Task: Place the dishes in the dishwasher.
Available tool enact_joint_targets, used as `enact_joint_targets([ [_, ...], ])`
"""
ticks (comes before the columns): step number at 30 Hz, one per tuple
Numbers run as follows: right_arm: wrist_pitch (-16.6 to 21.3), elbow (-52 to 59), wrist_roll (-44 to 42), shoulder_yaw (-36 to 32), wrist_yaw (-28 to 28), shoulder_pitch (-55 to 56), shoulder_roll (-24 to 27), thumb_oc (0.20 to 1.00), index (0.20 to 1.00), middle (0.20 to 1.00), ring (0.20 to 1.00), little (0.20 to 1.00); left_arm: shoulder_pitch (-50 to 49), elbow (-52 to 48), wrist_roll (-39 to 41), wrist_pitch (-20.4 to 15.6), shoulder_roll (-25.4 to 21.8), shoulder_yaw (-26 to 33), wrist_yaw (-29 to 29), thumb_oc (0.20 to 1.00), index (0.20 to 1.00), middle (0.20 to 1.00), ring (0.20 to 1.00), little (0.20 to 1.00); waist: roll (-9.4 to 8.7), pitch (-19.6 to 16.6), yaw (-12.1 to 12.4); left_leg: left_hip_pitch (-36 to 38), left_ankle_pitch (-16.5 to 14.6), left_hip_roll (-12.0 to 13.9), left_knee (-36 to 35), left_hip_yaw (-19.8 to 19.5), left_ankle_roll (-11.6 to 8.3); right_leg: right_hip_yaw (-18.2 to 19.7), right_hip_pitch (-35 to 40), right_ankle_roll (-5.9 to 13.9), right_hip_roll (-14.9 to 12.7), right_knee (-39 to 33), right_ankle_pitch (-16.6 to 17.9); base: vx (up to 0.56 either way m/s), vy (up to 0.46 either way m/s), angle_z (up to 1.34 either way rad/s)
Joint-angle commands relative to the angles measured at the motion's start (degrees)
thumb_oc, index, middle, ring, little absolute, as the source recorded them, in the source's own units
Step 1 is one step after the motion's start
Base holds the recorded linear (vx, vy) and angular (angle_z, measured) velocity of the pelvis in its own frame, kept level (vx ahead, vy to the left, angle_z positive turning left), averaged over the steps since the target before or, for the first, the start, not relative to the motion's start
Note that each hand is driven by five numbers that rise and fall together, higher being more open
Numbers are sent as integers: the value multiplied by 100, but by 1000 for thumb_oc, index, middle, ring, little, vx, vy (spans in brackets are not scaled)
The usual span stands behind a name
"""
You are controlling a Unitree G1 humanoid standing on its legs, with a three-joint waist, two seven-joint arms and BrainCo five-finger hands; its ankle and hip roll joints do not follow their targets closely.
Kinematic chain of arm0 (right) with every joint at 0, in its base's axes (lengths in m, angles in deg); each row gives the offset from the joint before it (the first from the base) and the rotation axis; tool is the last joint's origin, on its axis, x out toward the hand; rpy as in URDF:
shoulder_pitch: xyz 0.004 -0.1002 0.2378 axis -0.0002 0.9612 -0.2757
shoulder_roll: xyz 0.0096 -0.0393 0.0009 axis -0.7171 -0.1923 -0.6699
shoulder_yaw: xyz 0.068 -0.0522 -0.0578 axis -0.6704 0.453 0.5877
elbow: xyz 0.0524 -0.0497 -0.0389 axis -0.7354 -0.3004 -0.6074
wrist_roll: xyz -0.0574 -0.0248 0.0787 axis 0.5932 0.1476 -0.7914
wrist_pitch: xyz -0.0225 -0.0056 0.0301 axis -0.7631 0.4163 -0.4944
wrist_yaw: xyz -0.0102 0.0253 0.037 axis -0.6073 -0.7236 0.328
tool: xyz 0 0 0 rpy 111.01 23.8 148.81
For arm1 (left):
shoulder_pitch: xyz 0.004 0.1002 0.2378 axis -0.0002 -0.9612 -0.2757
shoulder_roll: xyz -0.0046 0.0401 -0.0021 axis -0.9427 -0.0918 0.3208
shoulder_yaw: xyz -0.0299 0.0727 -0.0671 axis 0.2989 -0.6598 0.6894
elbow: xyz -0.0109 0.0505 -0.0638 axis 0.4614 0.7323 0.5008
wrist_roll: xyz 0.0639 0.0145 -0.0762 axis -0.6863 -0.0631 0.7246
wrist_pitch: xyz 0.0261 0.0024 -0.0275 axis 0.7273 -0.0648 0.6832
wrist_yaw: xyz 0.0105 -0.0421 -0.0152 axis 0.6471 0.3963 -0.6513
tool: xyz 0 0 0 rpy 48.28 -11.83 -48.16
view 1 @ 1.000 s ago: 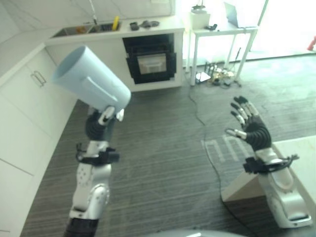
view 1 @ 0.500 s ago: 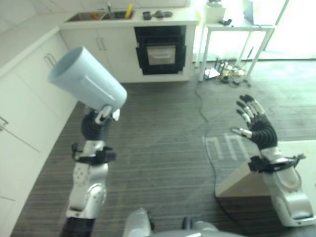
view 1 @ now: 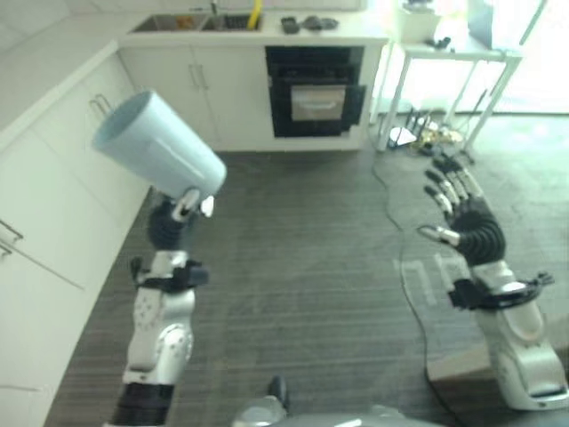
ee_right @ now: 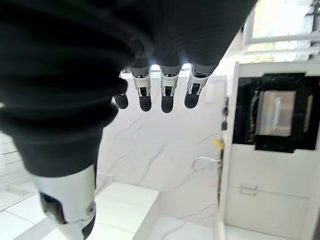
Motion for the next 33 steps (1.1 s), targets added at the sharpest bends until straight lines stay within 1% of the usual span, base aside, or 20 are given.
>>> enact_joint_targets([
  [1, 134, -214, 182, 68, -26, -90, -2, 1000, 1000, 1000, 1000, 1000, -133, -330, -357, -17, -218, 211, 10, 200, 200, 200, 200, 200, 345, -441, -95, -331, -91, 261, 33, -573, -324, -670, 125, -544, 715, 119, 308, 269, 254, 0],
  [3, 206, -306, 242, 176, -50, -119, 48, 1000, 1000, 1000, 1000, 1000, -91, -347, -417, -22, -271, 189, -102, 200, 200, 200, 200, 200, 332, -396, -127, -277, -86, 247, 33, -557, -373, -793, -39, -690, 953, -447, -72, 206, 34, -21],
  [5, 269, -310, 150, 97, -120, -84, 154, 1000, 1000, 1000, 1000, 1000, -100, -404, -501, -21, -298, 166, -184, 200, 200, 200, 200, 200, 250, -307, -150, -193, -143, 199, 33, -568, -403, -1099, 139, -718, 1123, -1631, -128, 295, -96, -14],
  [6, 327, -293, 35, -2, -227, -13, 223, 1000, 1000, 1000, 1000, 1000, -148, -448, -492, 3, -310, 195, -226, 200, 200, 200, 200, 200, 175, -239, -198, -72, -260, 177, 33, -491, -434, -1299, 65, -684, 1023, -2531, 110, 345, -162, 1],
  [7, 369, -294, -76, -51, -286, 29, 270, 1000, 1000, 1000, 1000, 1000, -192, -478, -526, -4, -306, 207, -256, 200, 200, 200, 200, 200, 138, -190, -254, 35, -376, 163, 33, -438, -441, -1332, -41, -605, 930, -2943, 428, 394, -213, 7],
  [8, 401, -289, -157, -70, -333, 65, 304, 1000, 1000, 1000, 1000, 1000, -233, -490, -572, -32, -302, 185, -295, 200, 200, 200, 200, 200, 117, -138, -337, 167, -519, 146, 33, -423, -429, -1191, -221, -497, 812, -3302, 857, 379, -230, 21],
  [10, 385, -128, -134, -30, -413, 214, 241, 1000, 1000, 1000, 1000, 1000, -286, -506, -729, -137, -287, 87, -330, 200, 200, 200, 200, 200, 146, -44, -521, 493, -780, 165, 33, -541, -361, -796, -585, -372, 557, -3666, 1338, 542, -407, 41],
  [12, 428, -135, -185, 20, -396, 225, 268, 1000, 1000, 1000, 1000, 1000, -361, -532, -764, -204, -346, 98, -348, 200, 200, 200, 200, 200, 135, -69, -490, 633, -892, 183, 48, -518, -371, -966, -505, -316, 516, -3917, 1264, 471, -464, 27],
  [13, 438, -190, -167, 132, -299, 135, 323, 1000, 1000, 1000, 1000, 1000, -355, -521, -862, -199, -377, 54, -527, 200, 200, 200, 200, 200, 112, -139, -441, 701, -968, 210, 88, -445, -404, -1181, -358, -287, 488, -3917, 1341, 563, -632, 22],
  [14, 334, -209, -10, 229, -178, -5, 358, 1000, 1000, 1000, 1000, 1000, -361, -479, -796, -125, -425, 80, -676, 200, 200, 200, 200, 200, 96, -250, -447, 878, -1169, 272, 266, -428, -425, -1215, -252, -290, 488, -3881, 1369, 505, -571, 18],
  [16, 238, -182, -73, 229, -196, -84, 421, 1000, 1000, 1000, 1000, 1000, -381, -496, -711, -90, -412, 122, -696, 200, 200, 200, 200, 200, 111, -330, -473, 993, -1200, 348, 391, -421, -504, -1223, -224, -333, 570, -3867, 1319, 359, -384, 5],
  [18, 152, -137, -147, 193, -249, -83, 485, 1000, 1000, 1000, 1000, 1000, -421, -556, -644, -37, -379, 152, -689, 200, 200, 200, 200, 200, 191, -428, -517, 963, -910, 510, 636, -419, -670, -1146, -173, -450, 743, -3885, 1205, 281, -311, -29],
  [21, 81, -150, -209, 59, -392, -35, 657, 1000, 1000, 1000, 1000, 1000, -525, -657, -583, 53, -290, 184, -643, 200, 200, 200, 200, 200, 209, -474, -523, 337, -47, 904, 2080, -353, -1068, -1047, 105, -780, 931, -3917, 902, 273, -358, -61],
  [24, 110, -144, -200, -21, -448, 66, 710, 1000, 1000, 1000, 1000, 1000, -616, -636, -532, 2, -205, 142, -478, 200, 200, 200, 200, 200, 112, -369, -502, -434, 142, 1087, 3210, -203, -1143, -1035, 432, -1006, 961, -3917, 672, 200, -223, -28],
  [25, 104, -150, -165, -16, -381, 61, 692, 1000, 1000, 1000, 1000, 1000, -588, -616, -537, -15, -174, 108, -410, 200, 200, 200, 200, 200, 90, -301, -470, -662, -56, 965, 3259, -207, -1037, -1034, 536, -1001, 958, -3917, 608, 262, -98, -8],
  [27, 106, -192, -180, 19, -312, 1, 628, 1000, 1000, 1000, 1000, 1000, -667, -604, -573, -124, -133, 103, -283, 200, 200, 200, 200, 200, 194, -233, -424, -622, -398, 638, 2388, -13, -838, -986, 630, -915, 1045, -3917, 492, 289, 34, -11],
  [29, 100, -207, -163, 60, -334, 0, 547, 1000, 1000, 1000, 1000, 1000, -784, -608, -535, -190, -152, 127, -178, 200, 200, 200, 200, 200, 310, -232, -390, -406, -405, 518, 1230, 104, -797, -959, 678, -836, 1122, -3917, 427, 290, 126, -68],
  [30, 94, -179, -85, 101, -342, 19, 493, 1000, 1000, 1000, 1000, 1000, -799, -601, -445, -225, -181, 119, -174, 200, 200, 200, 200, 200, 390, -231, -352, -367, -220, 548, 402, 37, -841, -940, 750, -805, 1182, -3917, 352, 285, 143, -36],
  [31, 87, -157, -34, 118, -341, 38, 468, 1000, 1000, 1000, 1000, 1000, -783, -588, -385, -229, -185, 110, -153, 200, 200, 200, 200, 200, 425, -224, -331, -326, -11, 606, 33, -3, -900, -947, 825, -795, 1212, -3917, 284, 294, 188, 9],
  [33, 122, -167, -17, 84, -366, 58, 475, 1000, 1000, 1000, 1000, 1000, -676, -508, -314, -290, -191, 50, -99, 200, 200, 200, 200, 200, 454, -202, -299, -750, 463, 946, 33, -60, -1171, -1033, 1058, -869, 1288, -3917, 76, 258, 218, 6],
])
